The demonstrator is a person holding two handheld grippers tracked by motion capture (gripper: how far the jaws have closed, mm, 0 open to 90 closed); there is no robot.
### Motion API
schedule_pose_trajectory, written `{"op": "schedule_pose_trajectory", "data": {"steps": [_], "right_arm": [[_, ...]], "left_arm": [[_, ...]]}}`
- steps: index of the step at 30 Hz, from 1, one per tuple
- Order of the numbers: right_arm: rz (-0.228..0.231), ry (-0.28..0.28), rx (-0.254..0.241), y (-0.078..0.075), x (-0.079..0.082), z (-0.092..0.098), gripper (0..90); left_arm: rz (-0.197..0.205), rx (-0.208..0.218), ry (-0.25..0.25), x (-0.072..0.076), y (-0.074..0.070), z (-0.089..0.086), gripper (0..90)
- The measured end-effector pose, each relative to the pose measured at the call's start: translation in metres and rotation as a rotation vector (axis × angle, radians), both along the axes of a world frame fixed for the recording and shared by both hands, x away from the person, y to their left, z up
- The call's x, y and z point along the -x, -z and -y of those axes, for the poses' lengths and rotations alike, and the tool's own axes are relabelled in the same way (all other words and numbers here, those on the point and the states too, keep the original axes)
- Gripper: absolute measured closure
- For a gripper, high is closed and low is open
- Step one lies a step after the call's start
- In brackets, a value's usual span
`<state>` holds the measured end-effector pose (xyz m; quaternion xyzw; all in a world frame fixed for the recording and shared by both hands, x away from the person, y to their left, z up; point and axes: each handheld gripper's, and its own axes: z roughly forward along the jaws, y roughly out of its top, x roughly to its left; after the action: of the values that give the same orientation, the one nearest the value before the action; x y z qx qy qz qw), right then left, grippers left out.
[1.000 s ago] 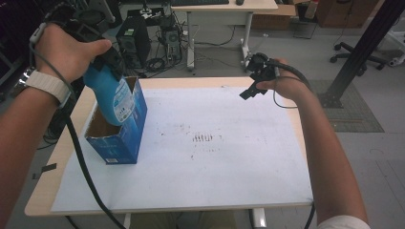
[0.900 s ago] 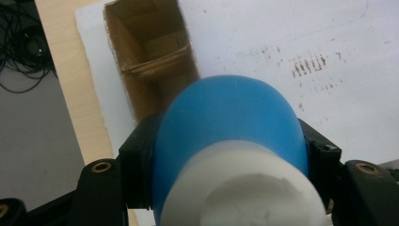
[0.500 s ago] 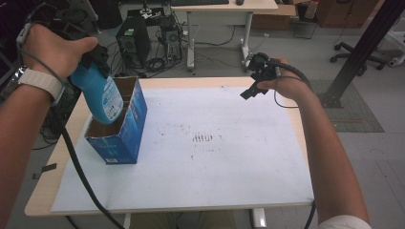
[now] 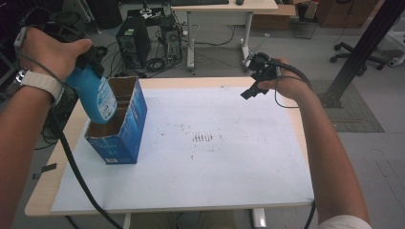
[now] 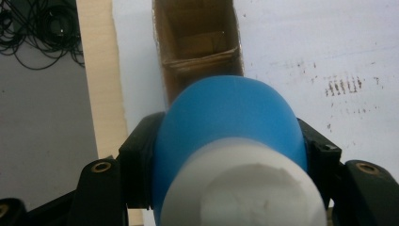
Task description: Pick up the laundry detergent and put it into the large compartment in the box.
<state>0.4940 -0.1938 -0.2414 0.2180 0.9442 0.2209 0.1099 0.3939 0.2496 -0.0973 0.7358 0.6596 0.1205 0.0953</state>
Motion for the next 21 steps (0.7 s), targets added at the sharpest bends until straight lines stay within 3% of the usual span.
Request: {"op": "schedule_pose_trajectory", "data": {"steps": [8, 21], "right_arm": [[-0.002, 0.004, 0.003, 0.001, -0.001, 0.001, 7.7], [-0.003, 0.01, 0.004, 0.002, -0.003, 0.002, 7.7]], "left_arm": [[0.012, -0.006, -0.004, -0.005, 0.012, -0.003, 37.1], [-0.006, 0.006, 0.003, -0.013, 0.041, -0.01, 37.1]]}}
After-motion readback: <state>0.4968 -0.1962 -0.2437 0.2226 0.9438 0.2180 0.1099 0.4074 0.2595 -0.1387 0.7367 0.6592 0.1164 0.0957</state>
